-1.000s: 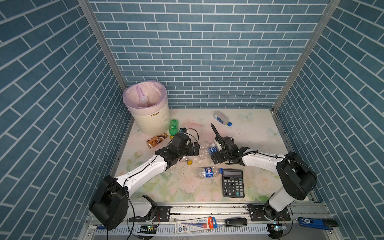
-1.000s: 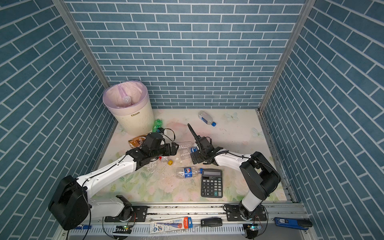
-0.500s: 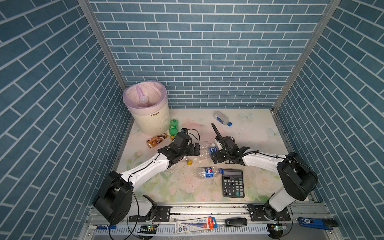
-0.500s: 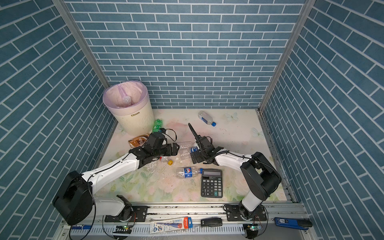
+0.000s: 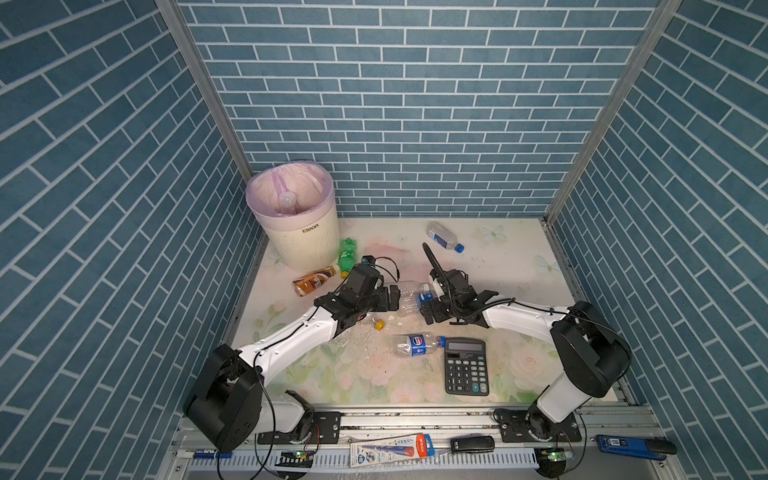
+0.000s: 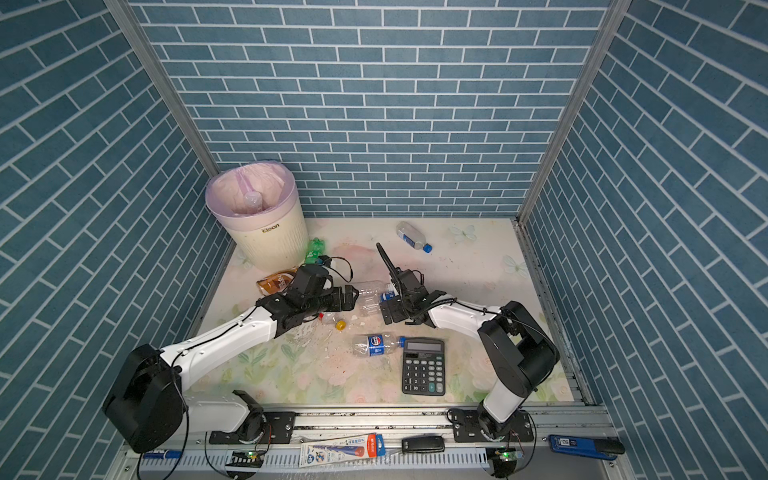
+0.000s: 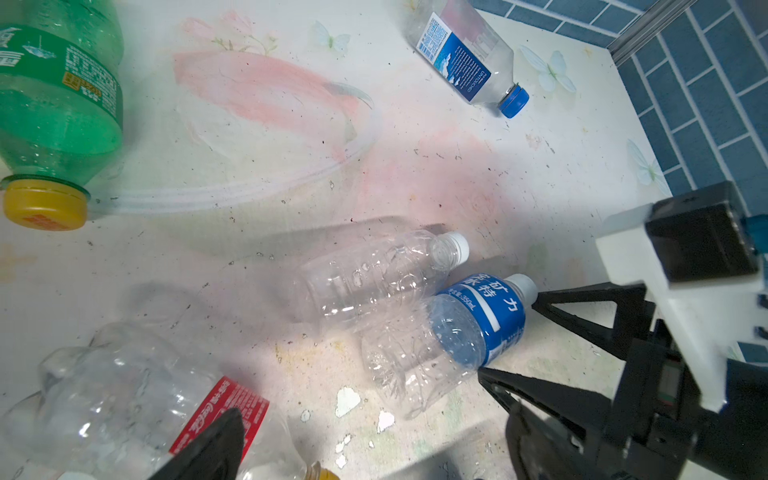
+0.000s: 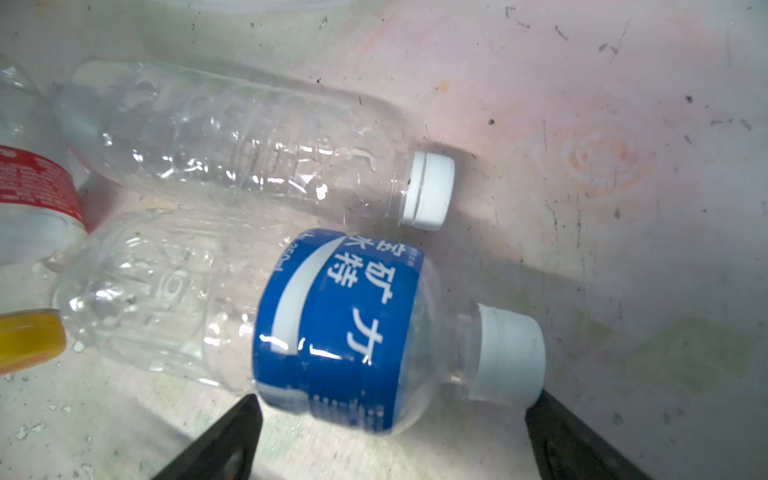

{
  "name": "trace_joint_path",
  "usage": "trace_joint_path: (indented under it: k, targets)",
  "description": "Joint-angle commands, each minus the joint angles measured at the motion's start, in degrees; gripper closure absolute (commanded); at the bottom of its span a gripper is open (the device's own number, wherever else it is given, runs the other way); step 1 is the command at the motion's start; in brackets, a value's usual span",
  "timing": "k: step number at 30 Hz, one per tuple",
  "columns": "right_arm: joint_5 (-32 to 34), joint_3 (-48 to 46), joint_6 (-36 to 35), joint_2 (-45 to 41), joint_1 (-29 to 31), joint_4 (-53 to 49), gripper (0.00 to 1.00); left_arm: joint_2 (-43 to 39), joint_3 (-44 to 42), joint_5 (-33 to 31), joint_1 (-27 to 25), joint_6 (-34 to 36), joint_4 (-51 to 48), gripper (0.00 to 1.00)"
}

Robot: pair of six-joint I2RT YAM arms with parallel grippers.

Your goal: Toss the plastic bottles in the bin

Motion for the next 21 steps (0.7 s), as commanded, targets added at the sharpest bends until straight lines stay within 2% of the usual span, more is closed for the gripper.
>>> trace_joint_path:
  k: [1,16,21]
  targets:
    - [-1.3,3.4,1.5,1.3,-0.2,0.5,0.01,-1.0,0.4,0.0,0.1,0.3,-1.0,0.01]
    - [-3.6,6.0,2.1,3.5,-0.7,0.1,0.01,-0.5,1.0,0.2,0.1,0.4,-1.1,0.01]
    - [-4.4,5.7,3.3,1.9,-1.0,-0.1,0.01,-0.9,0.6,0.2,0.3,0.4,-1.3,0.01]
